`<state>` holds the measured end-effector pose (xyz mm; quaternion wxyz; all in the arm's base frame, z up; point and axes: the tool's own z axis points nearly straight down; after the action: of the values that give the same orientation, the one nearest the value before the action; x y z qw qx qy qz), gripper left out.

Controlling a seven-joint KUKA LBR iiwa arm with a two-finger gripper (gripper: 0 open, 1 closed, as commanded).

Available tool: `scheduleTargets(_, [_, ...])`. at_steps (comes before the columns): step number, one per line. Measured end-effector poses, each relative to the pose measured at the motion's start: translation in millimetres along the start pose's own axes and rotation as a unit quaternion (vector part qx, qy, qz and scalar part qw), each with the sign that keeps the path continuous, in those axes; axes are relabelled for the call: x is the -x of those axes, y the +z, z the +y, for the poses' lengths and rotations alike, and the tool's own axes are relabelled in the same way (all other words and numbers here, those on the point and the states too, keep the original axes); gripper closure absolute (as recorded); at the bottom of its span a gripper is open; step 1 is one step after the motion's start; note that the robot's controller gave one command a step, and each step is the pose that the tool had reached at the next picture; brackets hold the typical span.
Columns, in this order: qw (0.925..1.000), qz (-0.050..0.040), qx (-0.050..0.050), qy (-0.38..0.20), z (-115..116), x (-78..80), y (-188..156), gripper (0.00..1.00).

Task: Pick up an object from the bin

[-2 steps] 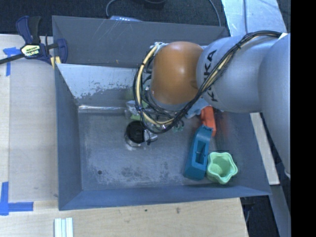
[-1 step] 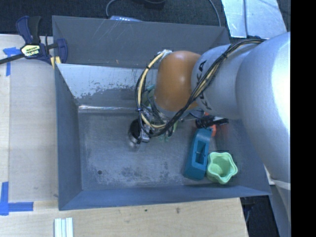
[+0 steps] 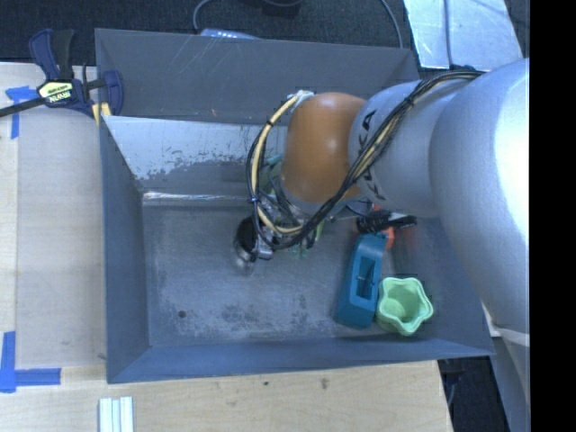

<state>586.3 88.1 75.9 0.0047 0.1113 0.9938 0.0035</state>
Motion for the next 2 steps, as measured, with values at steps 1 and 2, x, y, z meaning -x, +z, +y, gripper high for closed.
scheduleTargets(1, [1.0000, -0.0012, 0.000, 0.008, 12.6, 0.6, -129.7, 1.00])
scheduleTargets(2, [1.0000, -0.0008, 0.000, 0.008, 12.4, 0.5, -129.4, 1.00])
